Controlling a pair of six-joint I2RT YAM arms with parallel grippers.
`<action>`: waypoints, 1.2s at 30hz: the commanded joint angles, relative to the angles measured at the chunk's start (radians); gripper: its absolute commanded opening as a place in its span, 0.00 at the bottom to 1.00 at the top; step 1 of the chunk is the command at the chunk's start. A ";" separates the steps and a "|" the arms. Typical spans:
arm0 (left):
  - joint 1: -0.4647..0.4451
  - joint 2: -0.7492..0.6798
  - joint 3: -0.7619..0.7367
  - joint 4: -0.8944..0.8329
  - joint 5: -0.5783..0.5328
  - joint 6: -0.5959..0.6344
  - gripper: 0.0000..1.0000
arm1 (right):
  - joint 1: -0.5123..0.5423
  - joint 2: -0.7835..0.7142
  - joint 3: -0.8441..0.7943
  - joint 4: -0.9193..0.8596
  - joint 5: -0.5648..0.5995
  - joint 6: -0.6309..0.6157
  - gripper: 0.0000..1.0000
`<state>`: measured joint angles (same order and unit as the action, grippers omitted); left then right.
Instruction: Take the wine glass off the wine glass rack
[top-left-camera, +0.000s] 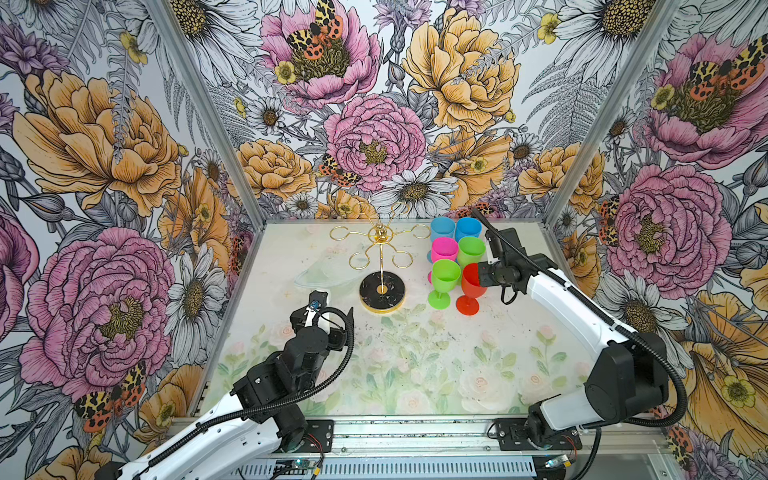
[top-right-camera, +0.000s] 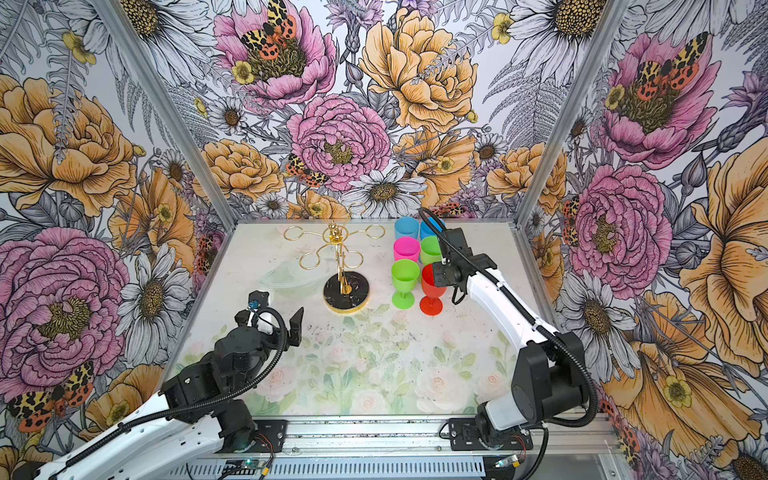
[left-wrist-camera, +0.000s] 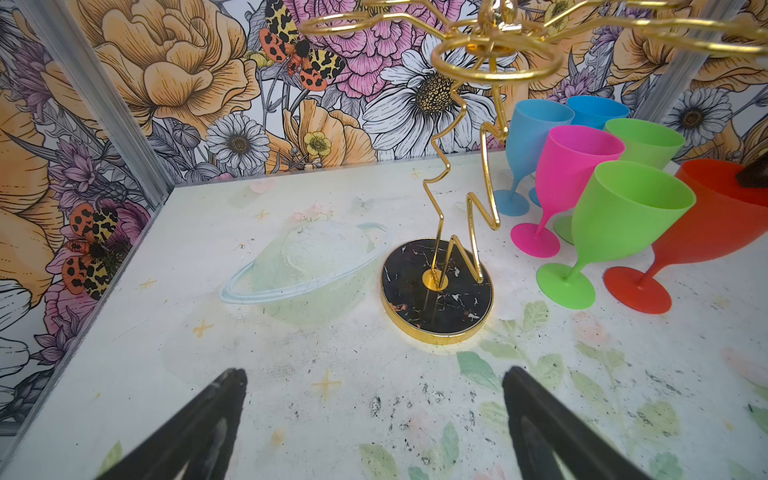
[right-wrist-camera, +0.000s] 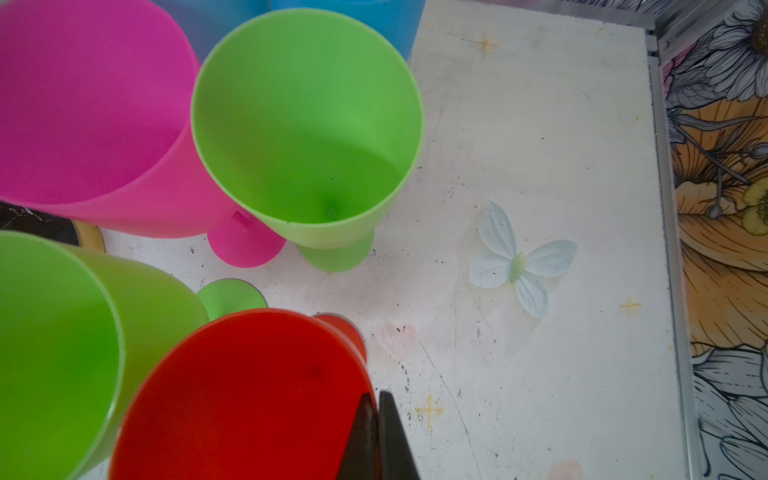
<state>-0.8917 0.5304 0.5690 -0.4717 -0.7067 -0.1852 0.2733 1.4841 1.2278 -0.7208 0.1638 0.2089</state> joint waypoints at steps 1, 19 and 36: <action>0.008 0.002 0.019 -0.004 0.018 -0.016 0.98 | -0.008 0.016 0.030 0.029 -0.023 0.017 0.00; 0.008 0.004 0.019 -0.002 0.016 -0.011 0.98 | -0.023 0.060 0.059 0.052 -0.030 0.018 0.00; 0.010 0.023 0.021 -0.002 0.013 -0.007 0.99 | -0.025 0.010 0.073 0.045 -0.052 0.018 0.34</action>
<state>-0.8913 0.5495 0.5690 -0.4721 -0.7063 -0.1848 0.2539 1.5284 1.2667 -0.6872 0.1181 0.2230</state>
